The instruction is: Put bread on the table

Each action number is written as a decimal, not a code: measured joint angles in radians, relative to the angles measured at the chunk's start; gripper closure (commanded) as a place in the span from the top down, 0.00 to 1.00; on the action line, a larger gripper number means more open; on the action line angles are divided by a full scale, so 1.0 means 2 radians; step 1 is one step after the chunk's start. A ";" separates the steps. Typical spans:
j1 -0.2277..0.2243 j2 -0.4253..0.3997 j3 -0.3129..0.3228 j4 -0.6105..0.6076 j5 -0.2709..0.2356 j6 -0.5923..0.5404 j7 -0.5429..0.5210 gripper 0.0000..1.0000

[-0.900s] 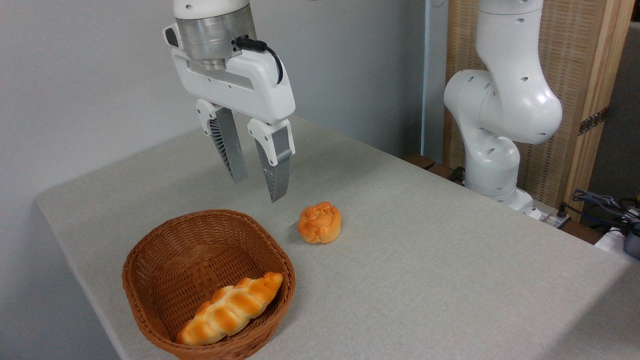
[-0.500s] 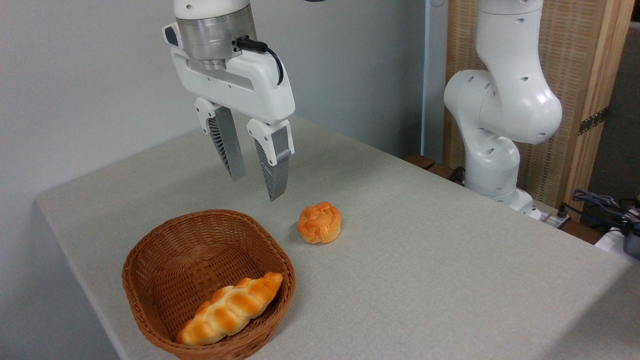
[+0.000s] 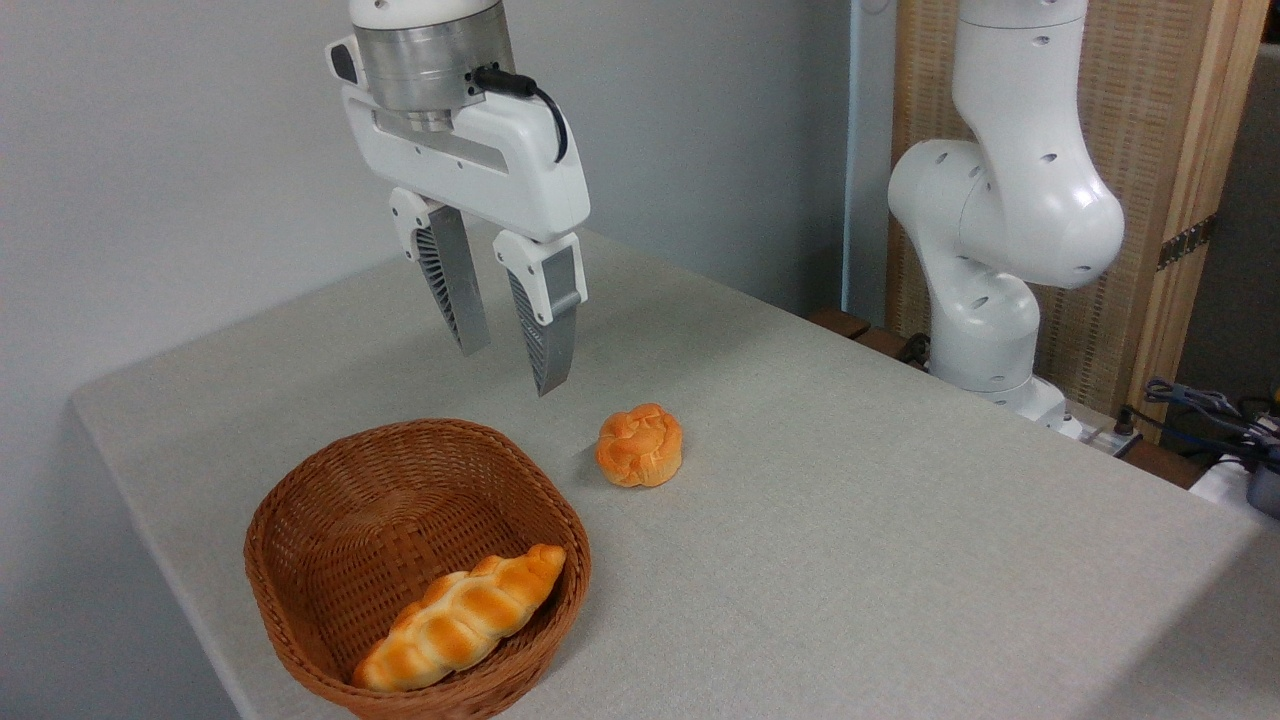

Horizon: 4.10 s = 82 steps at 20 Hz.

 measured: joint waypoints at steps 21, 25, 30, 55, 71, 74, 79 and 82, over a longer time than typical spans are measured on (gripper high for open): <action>-0.027 -0.016 0.033 -0.096 0.000 0.133 0.023 1.00; -0.027 -0.008 0.035 -0.126 0.000 0.183 0.024 1.00; -0.027 0.014 0.035 -0.146 0.000 0.255 0.024 1.00; -0.027 0.074 0.043 -0.157 0.044 0.317 0.108 0.46; -0.027 0.074 0.043 -0.156 0.044 0.317 0.108 0.44; -0.027 0.073 0.043 -0.154 0.034 0.317 0.107 0.44; -0.026 0.054 0.062 -0.148 -0.045 0.317 0.107 0.44; -0.026 0.032 0.070 -0.147 -0.087 0.317 0.107 0.44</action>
